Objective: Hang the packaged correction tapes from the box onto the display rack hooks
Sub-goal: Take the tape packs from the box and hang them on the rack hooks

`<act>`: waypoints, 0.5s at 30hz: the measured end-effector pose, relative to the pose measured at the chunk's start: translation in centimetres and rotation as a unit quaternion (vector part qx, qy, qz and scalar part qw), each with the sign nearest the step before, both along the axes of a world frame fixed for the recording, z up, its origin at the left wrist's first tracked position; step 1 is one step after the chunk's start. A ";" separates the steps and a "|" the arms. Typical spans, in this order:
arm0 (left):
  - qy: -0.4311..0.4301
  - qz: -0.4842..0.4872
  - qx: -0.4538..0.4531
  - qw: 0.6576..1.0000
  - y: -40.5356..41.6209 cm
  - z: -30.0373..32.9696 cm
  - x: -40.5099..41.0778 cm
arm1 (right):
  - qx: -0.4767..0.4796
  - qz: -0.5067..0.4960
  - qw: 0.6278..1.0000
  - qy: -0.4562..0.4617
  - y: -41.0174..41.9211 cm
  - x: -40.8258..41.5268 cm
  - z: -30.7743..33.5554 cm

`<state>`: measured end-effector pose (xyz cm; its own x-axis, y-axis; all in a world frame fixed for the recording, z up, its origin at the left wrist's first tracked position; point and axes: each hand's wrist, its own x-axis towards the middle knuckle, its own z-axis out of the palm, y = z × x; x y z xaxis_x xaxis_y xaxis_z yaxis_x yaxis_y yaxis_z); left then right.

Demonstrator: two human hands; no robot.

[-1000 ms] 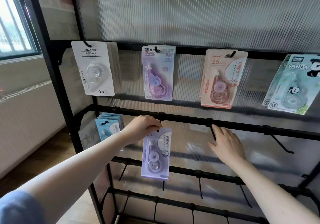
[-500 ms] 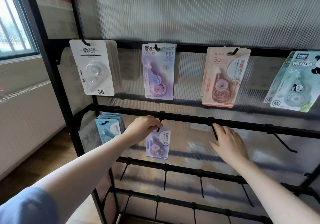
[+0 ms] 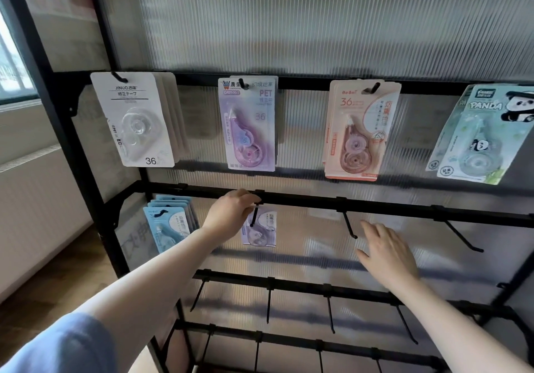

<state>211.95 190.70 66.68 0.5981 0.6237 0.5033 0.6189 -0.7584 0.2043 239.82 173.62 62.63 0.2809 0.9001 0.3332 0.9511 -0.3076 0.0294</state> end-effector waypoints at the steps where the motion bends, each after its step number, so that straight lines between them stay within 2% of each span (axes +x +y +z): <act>1: -0.001 0.011 0.004 1.000 -0.1 -0.2 0.0 | -0.002 -0.002 1.000 0.004 -0.1 0.1 -0.1; 8: 0.016 0.073 -0.021 0.997 -2.5 -2.5 -2.1 | -0.025 0.008 1.000 0.011 -0.3 -0.1 -1.0; 15: 0.045 0.149 -0.078 0.985 -6.7 -6.0 -3.8 | -0.032 0.067 0.997 0.036 -0.9 -1.5 -2.9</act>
